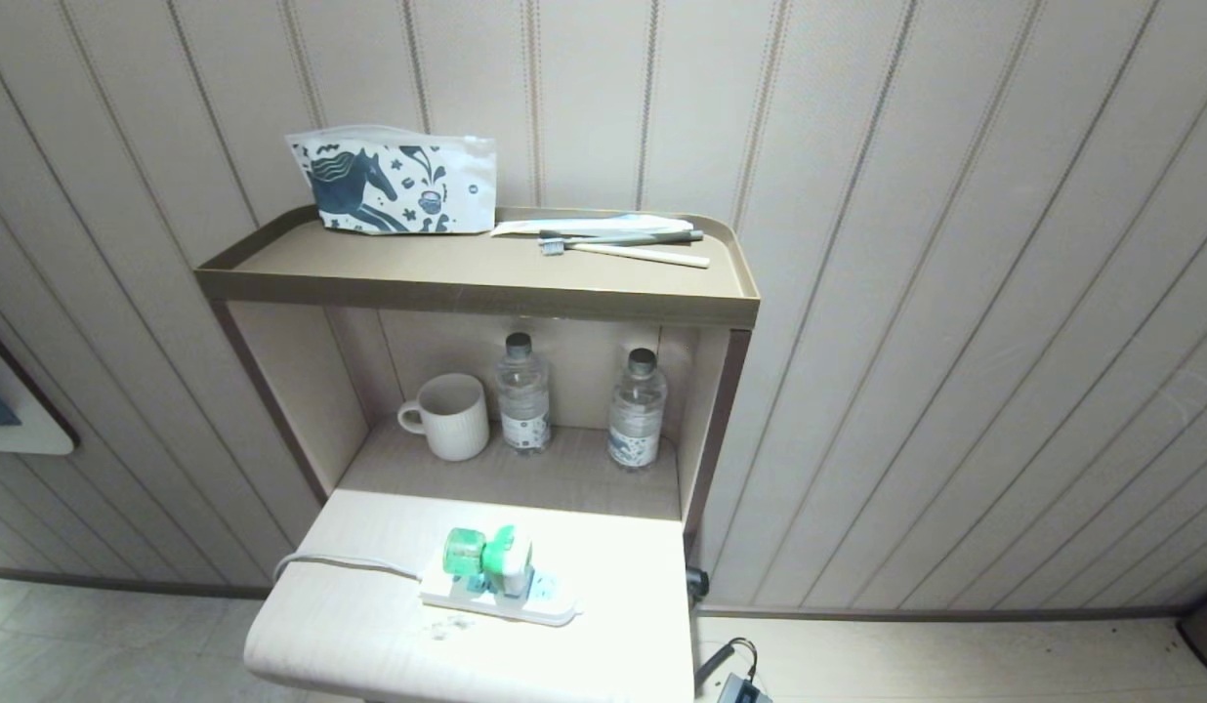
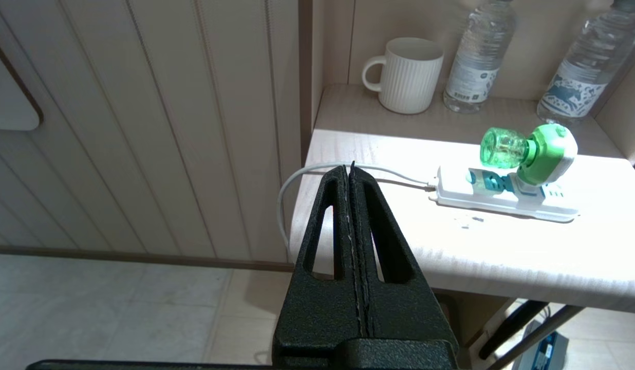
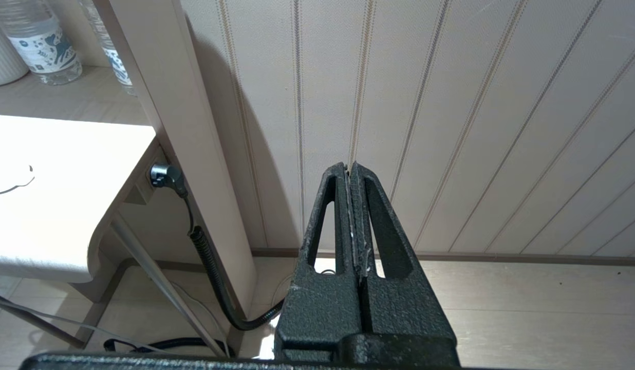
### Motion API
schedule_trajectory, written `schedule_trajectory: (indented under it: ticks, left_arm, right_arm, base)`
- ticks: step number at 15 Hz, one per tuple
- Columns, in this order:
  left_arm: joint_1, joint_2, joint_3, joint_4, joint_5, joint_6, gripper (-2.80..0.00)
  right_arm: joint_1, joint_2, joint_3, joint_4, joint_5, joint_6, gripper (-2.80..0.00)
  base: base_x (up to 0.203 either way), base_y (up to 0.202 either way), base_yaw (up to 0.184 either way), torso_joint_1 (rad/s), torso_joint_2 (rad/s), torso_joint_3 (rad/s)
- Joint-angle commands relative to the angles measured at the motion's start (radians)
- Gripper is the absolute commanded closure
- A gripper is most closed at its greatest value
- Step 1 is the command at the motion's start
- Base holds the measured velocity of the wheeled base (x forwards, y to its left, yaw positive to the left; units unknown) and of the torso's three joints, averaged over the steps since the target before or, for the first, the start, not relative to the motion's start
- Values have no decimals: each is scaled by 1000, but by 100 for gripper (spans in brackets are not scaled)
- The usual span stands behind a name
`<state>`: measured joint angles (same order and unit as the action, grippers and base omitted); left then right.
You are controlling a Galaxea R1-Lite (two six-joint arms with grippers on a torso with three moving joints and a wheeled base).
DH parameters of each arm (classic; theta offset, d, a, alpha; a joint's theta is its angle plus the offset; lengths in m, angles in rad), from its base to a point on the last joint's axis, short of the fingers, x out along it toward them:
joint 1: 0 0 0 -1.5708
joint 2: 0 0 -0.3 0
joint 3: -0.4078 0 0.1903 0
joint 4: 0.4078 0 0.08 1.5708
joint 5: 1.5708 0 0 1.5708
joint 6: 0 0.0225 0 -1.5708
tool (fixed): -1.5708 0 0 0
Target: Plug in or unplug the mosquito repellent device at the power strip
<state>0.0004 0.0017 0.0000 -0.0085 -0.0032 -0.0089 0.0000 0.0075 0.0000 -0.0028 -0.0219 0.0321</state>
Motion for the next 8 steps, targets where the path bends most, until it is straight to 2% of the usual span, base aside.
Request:
schedule_trajectory:
  ticks: [1, 2, 4, 6, 8]
  left_arm:
    - [1, 0, 0, -1, -1, 9, 0]
    - [1, 1, -2, 1, -2, 11, 0]
    - [1, 34, -107, 23, -9, 17, 0]
    - [0, 170, -370, 71, -34, -15, 0]
    - [0, 386, -598, 121, -100, -51, 0]
  right_arm:
    - [0, 0, 0, 0, 0, 0, 0]
    - [0, 0, 0, 0, 0, 0, 0]
    - [0, 0, 0, 1, 0, 0, 0]
    - [0, 0, 0, 3, 0, -1, 0]
    - [0, 0, 0, 3, 0, 0, 0]
  base:
    - [0, 0, 0, 0, 0, 0]
    - [0, 0, 0, 0, 0, 0]
    - [0, 0, 0, 0, 0, 0]
    - [0, 0, 0, 0, 0, 0]
    - [0, 0, 0, 0, 0, 0]
